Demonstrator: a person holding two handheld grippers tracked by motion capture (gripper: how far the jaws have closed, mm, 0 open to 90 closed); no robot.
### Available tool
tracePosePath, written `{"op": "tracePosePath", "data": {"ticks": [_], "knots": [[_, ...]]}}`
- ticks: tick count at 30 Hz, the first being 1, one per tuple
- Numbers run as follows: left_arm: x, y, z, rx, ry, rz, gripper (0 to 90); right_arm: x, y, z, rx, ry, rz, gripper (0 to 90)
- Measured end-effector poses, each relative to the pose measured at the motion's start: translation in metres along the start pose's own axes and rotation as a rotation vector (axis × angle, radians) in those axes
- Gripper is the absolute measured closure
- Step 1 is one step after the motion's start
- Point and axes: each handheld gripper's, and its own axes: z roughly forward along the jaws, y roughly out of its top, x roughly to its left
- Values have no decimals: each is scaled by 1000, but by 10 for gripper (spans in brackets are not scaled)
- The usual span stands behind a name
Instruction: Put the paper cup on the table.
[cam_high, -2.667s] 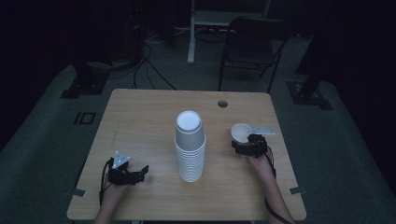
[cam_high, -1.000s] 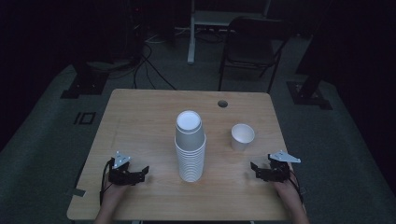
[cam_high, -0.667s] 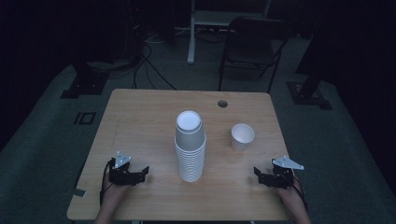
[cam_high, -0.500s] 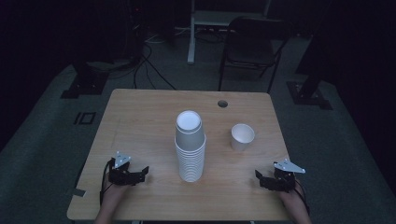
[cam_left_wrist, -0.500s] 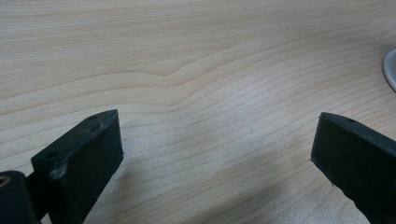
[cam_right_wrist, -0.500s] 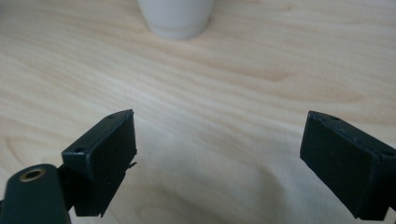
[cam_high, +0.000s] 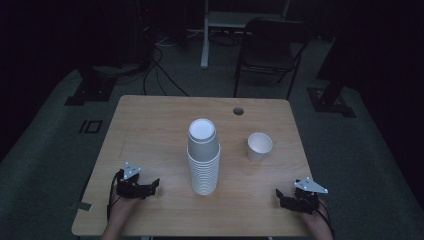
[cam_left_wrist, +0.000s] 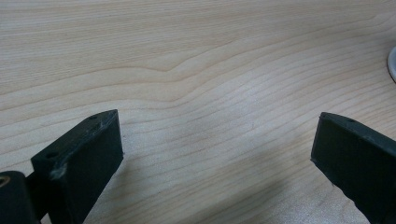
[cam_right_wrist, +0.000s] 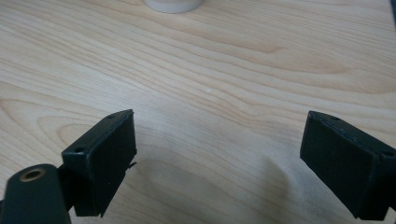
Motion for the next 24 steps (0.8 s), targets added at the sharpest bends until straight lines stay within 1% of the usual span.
{"op": "tracePosePath", "data": {"ticks": [2, 3, 5, 10, 12, 13, 16, 19, 20, 24], "knots": [[0, 0, 0, 2, 3, -4, 26, 0, -1, -1, -5, -38, 18, 101], [0, 0, 0, 2, 3, -4, 26, 0, -1, -1, -5, -38, 18, 101], [0, 0, 0, 6, 5, 0, 26, -2, -1, -1, 1, -78, 48, 102], [-1, 0, 1, 9, 11, 4, 26, -2, -1, 0, 29, -103, 58, 102], [-1, 0, 1, 12, 20, 4, 26, -3, -1, 0, 42, -130, 66, 102], [-2, 0, 1, 13, 23, 7, 26, -5, -2, 0, 42, -145, 73, 102], [-3, 0, 1, 17, 27, 14, 26, -11, -4, 0, 69, -176, 111, 102], [-2, 0, 1, 20, 27, 7, 26, -19, -5, -1, 91, -158, 187, 102], [-2, 0, 1, 20, 28, 4, 26, -21, -5, -1, 94, -154, 202, 102], [-2, 0, 1, 23, 30, 1, 26, -22, -5, 0, 95, -152, 209, 102]]}}
